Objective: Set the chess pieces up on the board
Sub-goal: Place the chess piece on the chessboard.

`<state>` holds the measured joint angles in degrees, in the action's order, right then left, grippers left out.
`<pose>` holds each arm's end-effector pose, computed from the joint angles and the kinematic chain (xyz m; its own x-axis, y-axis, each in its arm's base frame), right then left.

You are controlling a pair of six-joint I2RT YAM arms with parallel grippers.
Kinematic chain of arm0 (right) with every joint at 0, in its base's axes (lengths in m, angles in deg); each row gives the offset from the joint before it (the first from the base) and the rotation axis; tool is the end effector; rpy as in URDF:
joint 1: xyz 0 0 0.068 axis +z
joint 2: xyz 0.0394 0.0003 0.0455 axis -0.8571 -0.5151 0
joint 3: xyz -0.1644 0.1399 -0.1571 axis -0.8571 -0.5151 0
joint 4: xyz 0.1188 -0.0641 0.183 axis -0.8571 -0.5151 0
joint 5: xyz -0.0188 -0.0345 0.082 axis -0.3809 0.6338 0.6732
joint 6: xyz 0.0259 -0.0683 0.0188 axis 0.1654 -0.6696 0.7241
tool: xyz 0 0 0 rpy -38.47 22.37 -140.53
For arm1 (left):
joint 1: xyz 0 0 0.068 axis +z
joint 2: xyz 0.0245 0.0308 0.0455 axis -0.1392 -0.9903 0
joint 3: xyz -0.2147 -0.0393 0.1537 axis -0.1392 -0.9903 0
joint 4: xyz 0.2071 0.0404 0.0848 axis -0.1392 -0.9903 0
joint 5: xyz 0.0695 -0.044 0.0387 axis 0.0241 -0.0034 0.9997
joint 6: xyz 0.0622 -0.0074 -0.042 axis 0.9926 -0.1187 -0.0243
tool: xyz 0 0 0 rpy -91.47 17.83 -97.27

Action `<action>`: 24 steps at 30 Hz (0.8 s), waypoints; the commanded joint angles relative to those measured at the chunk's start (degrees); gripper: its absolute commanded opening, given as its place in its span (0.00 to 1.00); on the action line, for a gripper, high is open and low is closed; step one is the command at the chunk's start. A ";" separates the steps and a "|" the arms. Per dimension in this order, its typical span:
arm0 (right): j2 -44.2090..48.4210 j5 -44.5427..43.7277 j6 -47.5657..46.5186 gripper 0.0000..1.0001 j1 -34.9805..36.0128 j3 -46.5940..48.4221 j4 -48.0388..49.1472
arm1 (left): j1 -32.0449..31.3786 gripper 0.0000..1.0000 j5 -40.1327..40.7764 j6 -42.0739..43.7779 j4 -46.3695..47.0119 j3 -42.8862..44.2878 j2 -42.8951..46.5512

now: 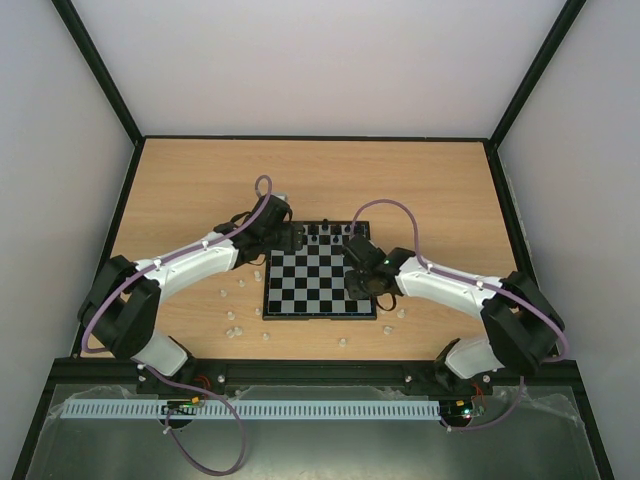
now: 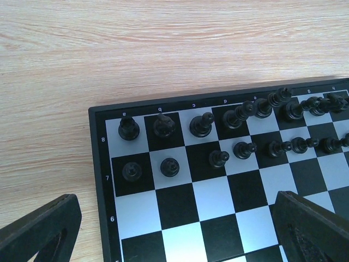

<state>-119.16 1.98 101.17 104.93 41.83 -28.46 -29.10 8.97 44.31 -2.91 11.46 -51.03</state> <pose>0.1878 0.1784 0.1795 -0.8434 -0.1188 -0.5240 -0.2339 0.9592 0.1590 0.2584 -0.1813 0.2149 -0.7189 -0.0335 -0.6943 0.1767 0.9572 -0.2291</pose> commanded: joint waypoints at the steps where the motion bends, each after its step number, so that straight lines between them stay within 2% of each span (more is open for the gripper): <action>1: -0.22 -1.17 1.58 0.07 2.22 1.07 -3.36 | -0.16 0.99 1.18 -0.15 -0.78 0.63 -0.25; 11: -3.00 -1.77 2.29 0.10 5.32 3.10 -3.57 | -0.16 0.99 1.54 -0.11 -0.91 0.52 -0.10; 20: -3.39 -0.97 1.94 0.28 5.36 3.26 -2.69 | -0.16 0.99 1.61 -0.10 -1.04 0.54 0.07; 24: -2.67 -1.26 1.97 0.32 5.31 3.28 -2.92 | -0.16 0.99 1.70 -0.11 -1.10 0.46 0.16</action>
<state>-121.92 1.11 102.83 109.98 44.04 -29.01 -29.10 9.61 44.31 -3.21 11.46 -51.03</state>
